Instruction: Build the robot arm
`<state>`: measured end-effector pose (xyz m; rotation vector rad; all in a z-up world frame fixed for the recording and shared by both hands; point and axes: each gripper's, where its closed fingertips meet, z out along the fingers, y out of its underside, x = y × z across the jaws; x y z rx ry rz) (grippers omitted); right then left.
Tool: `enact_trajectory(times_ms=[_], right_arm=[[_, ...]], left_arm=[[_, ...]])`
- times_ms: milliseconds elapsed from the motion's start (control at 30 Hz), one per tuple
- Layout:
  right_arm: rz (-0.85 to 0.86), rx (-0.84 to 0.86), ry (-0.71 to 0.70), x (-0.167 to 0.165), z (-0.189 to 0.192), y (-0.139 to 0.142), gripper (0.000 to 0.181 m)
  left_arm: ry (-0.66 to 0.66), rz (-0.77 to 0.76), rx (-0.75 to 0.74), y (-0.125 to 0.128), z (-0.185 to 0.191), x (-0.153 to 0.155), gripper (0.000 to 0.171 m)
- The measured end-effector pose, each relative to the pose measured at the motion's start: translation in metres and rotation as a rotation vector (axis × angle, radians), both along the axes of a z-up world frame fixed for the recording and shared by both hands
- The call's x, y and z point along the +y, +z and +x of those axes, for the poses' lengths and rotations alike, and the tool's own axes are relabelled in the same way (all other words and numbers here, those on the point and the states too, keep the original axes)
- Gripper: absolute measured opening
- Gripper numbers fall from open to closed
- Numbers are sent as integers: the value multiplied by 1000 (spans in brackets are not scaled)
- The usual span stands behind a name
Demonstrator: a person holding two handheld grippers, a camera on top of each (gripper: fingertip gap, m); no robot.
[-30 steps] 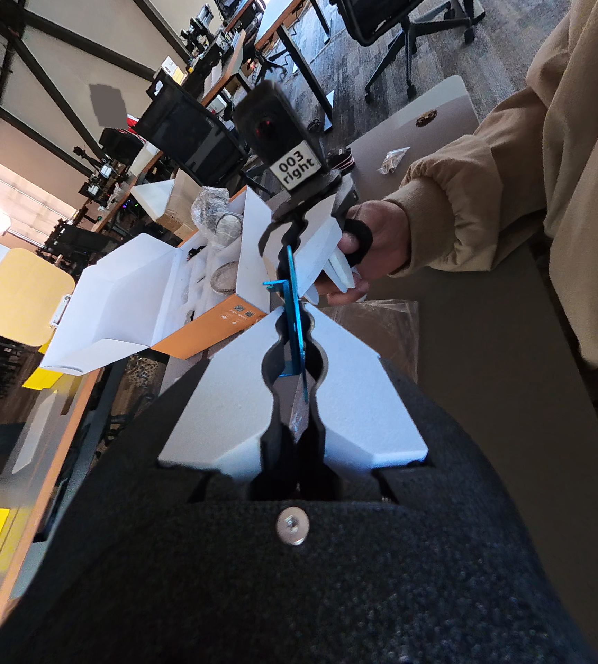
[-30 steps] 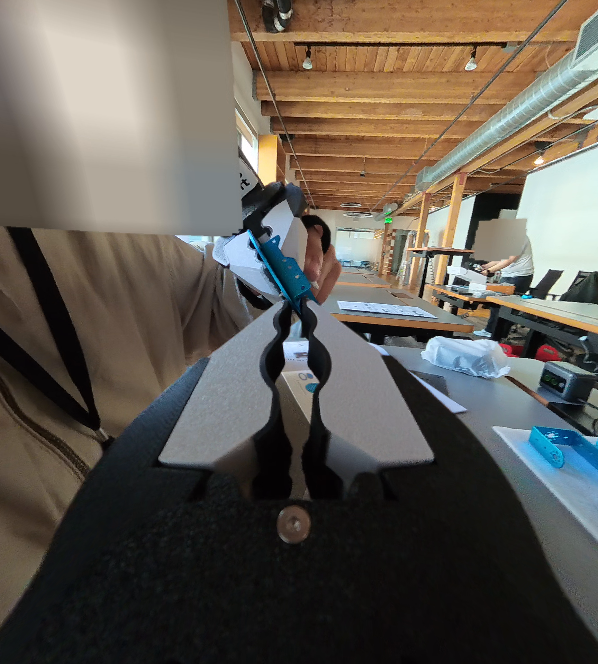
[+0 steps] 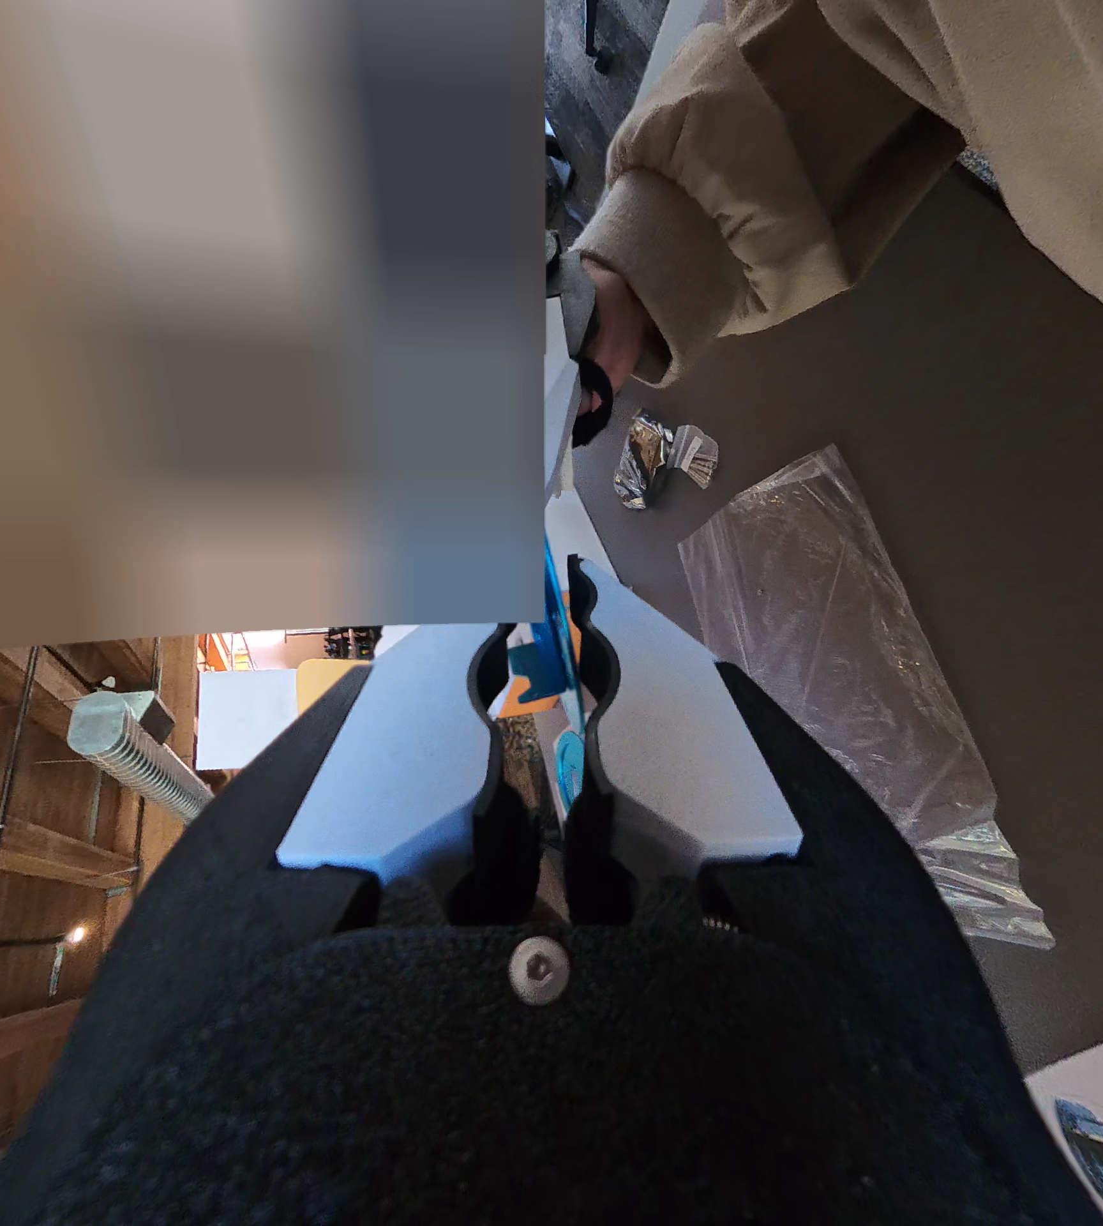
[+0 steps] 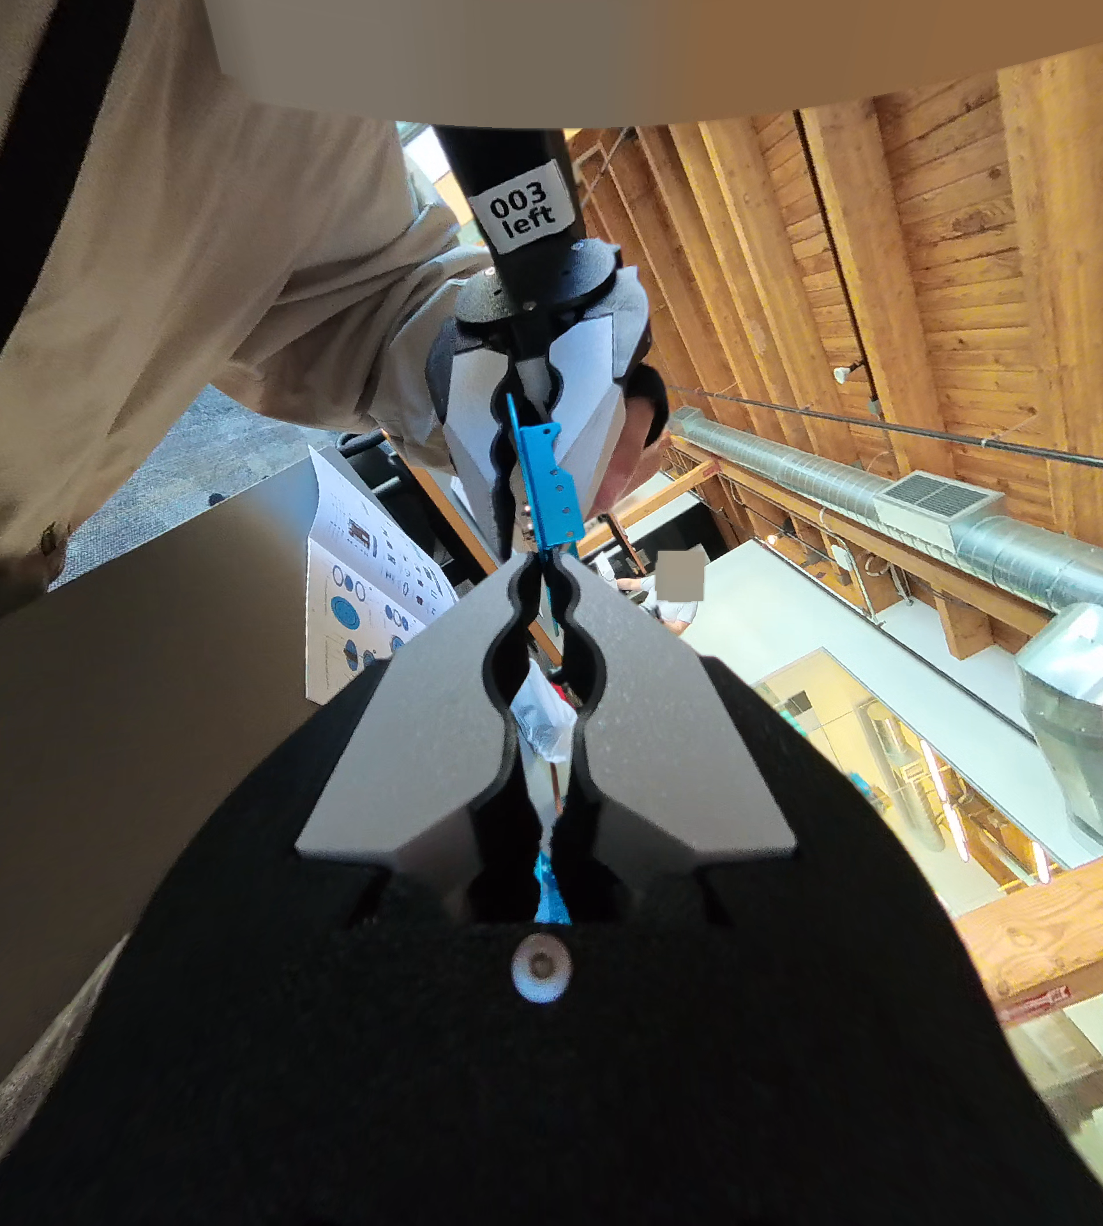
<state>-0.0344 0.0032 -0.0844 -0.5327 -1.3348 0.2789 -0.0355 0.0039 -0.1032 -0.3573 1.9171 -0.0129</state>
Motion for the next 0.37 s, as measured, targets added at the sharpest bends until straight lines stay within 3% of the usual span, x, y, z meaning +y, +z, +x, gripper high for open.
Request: enact_trajectory(times_ms=[367], right_arm=[[-4, 0, 50, -2, -1, 4, 0]], left_arm=[[-53, -25, -60, 10, -2, -10, 10]])
